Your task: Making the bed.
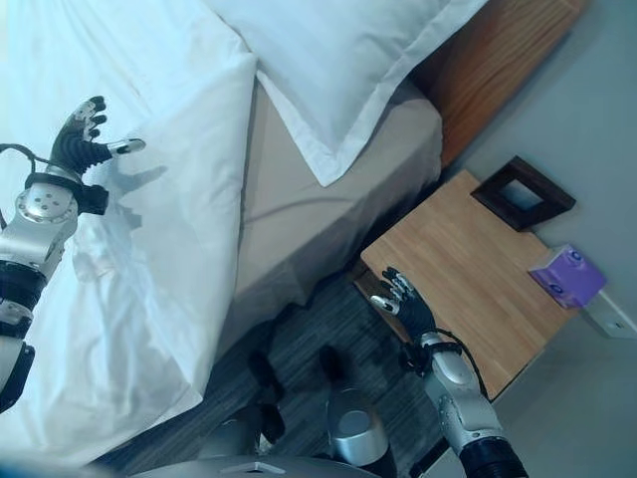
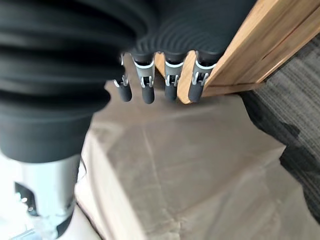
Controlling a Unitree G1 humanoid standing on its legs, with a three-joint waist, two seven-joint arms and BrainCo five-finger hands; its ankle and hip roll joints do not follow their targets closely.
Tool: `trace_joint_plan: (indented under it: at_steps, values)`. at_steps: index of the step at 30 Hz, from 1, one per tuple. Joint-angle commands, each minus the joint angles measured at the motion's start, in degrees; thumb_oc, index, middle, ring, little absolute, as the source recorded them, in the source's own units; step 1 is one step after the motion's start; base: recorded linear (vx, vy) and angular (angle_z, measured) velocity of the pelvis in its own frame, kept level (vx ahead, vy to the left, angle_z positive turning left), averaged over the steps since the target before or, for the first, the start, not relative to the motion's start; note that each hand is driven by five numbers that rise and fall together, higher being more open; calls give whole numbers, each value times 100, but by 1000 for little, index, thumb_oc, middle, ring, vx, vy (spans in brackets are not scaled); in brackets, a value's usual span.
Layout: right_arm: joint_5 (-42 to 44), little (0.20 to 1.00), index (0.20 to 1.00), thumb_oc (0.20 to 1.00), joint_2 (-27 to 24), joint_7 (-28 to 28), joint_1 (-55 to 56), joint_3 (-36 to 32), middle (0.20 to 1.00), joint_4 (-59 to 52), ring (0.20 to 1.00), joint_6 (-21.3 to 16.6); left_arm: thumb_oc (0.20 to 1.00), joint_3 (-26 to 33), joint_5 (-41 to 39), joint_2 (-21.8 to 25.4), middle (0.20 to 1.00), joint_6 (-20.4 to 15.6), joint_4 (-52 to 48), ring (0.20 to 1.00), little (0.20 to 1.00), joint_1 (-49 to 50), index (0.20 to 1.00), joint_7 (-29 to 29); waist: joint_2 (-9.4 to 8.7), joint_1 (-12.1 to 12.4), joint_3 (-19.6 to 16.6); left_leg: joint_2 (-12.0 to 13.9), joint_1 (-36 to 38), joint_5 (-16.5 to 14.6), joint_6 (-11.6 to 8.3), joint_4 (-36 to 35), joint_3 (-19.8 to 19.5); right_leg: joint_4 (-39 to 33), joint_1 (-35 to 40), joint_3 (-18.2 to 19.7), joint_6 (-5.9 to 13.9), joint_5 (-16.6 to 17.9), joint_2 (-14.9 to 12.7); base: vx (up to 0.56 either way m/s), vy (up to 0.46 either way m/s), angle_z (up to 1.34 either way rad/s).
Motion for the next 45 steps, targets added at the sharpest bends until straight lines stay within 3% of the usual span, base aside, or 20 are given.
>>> trace_joint_plan:
  at_steps: [1, 15, 28, 40, 45]
  values:
    - [115, 1000, 1000, 1000, 117, -8, 225, -264, 1000, -386, 1000, -298, 1000, 368, 25, -79, 1000, -283, 25, 1000, 1000, 62, 1000, 53, -22, 106, -194, -188, 748, -424, -194, 35, -44, 62, -488, -186, 442, 466, -97, 22, -10, 5]
    - [-129, 1000, 1000, 1000, 196, 8, 517, -558, 1000, -431, 1000, -295, 1000, 1060, 441, -360, 1000, -336, -1303, 1000, 1000, 1146, 1000, 175, 78, 170, -165, -270, 722, -474, -157, 35, -207, 29, -413, -275, 412, 399, -156, 10, 2, 8]
    - [-171, 1000, 1000, 1000, 204, -18, 574, -597, 1000, -334, 1000, -331, 1000, 1244, 890, -363, 1000, -248, -843, 1000, 1000, 1043, 1000, 520, 60, 183, -116, -269, 677, -469, -147, 35, -234, 33, -462, -256, 387, 400, -151, 0, 2, 2]
    - [-124, 1000, 1000, 1000, 176, -56, 536, -536, 1000, -278, 1000, -360, 1000, 1523, 777, -561, 1000, -290, -819, 1000, 1000, 1233, 1000, 776, 35, 259, -113, -265, 644, -438, -162, 35, -297, 16, -467, -315, 336, 363, -127, 1, -6, 0]
    - [-135, 1000, 1000, 1000, 109, -50, 389, -423, 1000, -243, 1000, -313, 1000, 1201, 603, -750, 1000, -196, -294, 1000, 1000, 1021, 1000, 575, 17, 218, -72, -260, 603, -418, -165, 35, -309, 23, -507, -312, 317, 371, -111, 0, 0, 0]
